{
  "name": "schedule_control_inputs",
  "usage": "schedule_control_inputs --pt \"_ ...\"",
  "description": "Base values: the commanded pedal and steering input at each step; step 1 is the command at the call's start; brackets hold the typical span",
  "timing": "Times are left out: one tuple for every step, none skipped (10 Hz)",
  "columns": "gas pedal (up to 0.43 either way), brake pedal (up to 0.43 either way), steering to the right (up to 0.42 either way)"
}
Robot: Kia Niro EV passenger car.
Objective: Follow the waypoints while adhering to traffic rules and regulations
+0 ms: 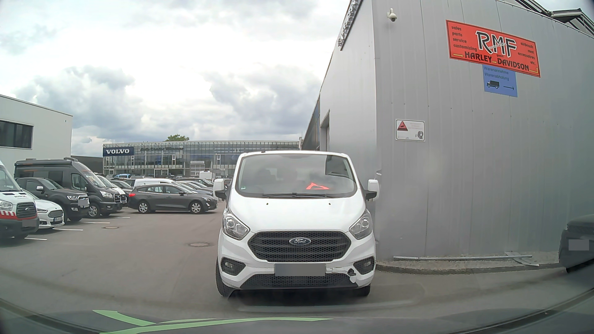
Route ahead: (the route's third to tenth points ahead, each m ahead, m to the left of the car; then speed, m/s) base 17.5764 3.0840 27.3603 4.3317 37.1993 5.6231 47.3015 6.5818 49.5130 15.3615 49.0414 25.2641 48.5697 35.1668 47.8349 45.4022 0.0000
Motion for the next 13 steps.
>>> schedule_control_inputs --pt "0.000 0.463 -0.462" --pt "0.000 0.463 -0.462" --pt "0.000 0.463 -0.462" --pt "0.000 0.463 -0.462" --pt "0.000 0.463 -0.462" --pt "0.000 0.463 -0.463" --pt "0.000 0.463 -0.462" --pt "0.000 0.463 -0.462" --pt "0.000 0.463 -0.462" --pt "0.000 0.463 -0.462" --pt "0.000 0.463 -0.462" --pt "0.000 0.463 -0.462" --pt "0.000 0.463 -0.462"
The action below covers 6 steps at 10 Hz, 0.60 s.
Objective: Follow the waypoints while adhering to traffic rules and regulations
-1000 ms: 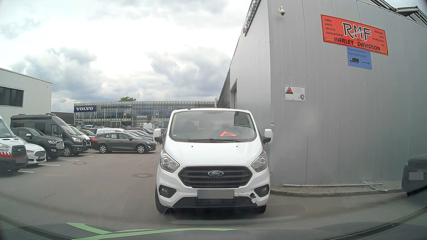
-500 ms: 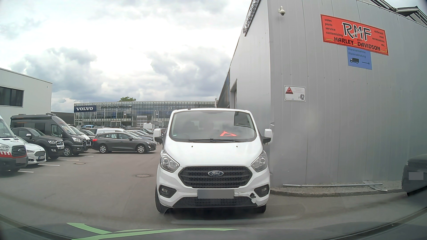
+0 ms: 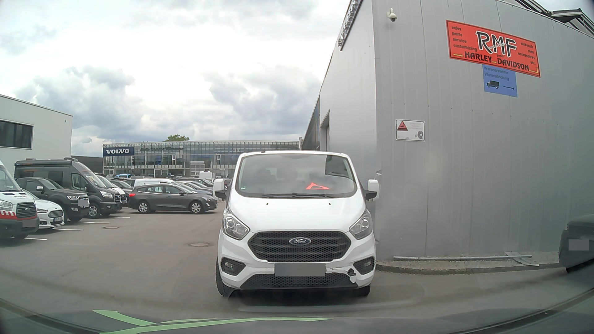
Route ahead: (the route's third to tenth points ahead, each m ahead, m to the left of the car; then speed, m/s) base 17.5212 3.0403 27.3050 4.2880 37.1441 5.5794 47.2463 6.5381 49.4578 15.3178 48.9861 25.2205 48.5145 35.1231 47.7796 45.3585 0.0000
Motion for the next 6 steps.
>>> schedule_control_inputs --pt "0.000 0.463 -0.462" --pt "0.000 0.463 -0.462" --pt "0.000 0.463 -0.462" --pt "0.000 0.463 -0.462" --pt "0.000 0.463 -0.462" --pt "0.000 0.463 -0.462"
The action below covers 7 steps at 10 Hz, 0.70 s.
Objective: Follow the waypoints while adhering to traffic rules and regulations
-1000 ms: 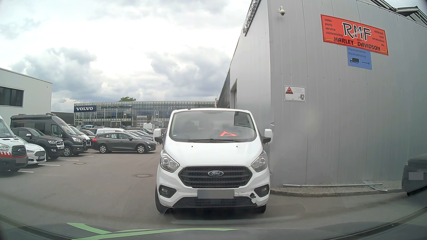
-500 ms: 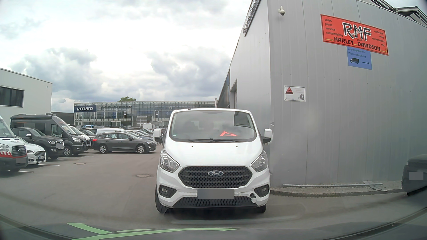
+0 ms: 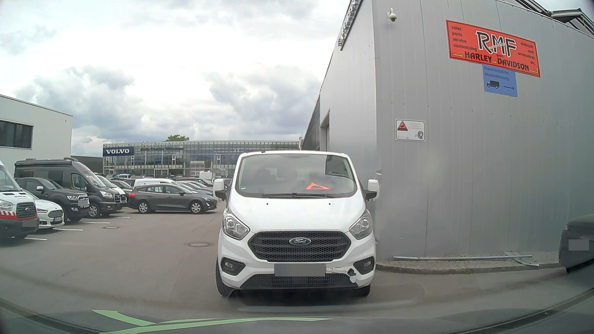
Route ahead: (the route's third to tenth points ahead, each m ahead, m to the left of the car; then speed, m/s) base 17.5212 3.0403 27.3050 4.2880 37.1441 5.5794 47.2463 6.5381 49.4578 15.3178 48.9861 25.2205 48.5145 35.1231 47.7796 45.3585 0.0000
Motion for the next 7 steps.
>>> schedule_control_inputs --pt "0.000 0.463 -0.463" --pt "0.000 0.463 -0.462" --pt "0.000 0.463 -0.462" --pt "0.000 0.463 -0.462" --pt "0.000 0.463 -0.462" --pt "0.000 0.463 -0.462" --pt "0.000 0.463 -0.462"
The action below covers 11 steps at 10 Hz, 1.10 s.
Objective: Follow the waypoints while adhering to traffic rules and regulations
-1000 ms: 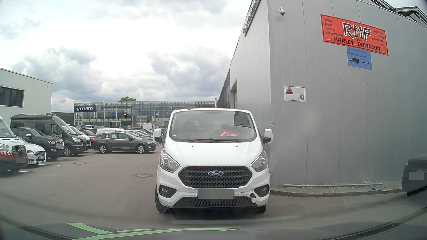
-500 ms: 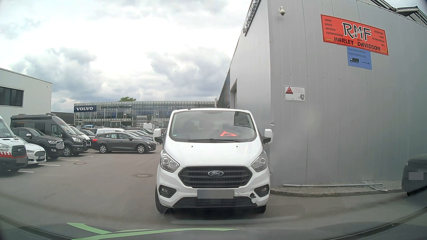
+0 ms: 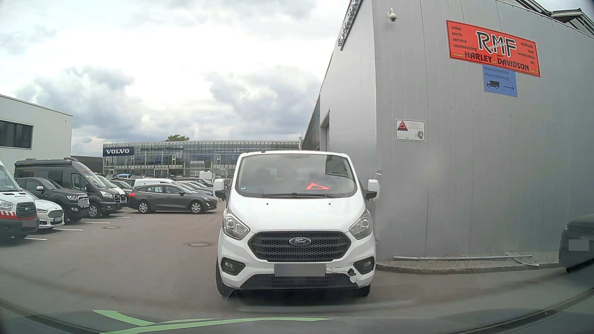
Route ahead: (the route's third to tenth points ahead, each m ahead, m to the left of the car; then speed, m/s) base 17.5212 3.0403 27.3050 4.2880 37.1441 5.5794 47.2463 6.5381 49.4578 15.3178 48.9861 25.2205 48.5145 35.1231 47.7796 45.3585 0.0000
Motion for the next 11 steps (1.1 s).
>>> schedule_control_inputs --pt "0.000 0.463 -0.462" --pt "0.000 0.463 -0.462" --pt "0.000 0.463 -0.462" --pt "0.000 0.463 -0.462" --pt "0.000 0.463 -0.462" --pt "0.000 0.463 -0.462" --pt "0.000 0.463 -0.462" --pt "0.000 0.463 -0.462" --pt "0.000 0.463 -0.462" --pt "0.000 0.463 -0.462" --pt "0.000 0.463 -0.463"
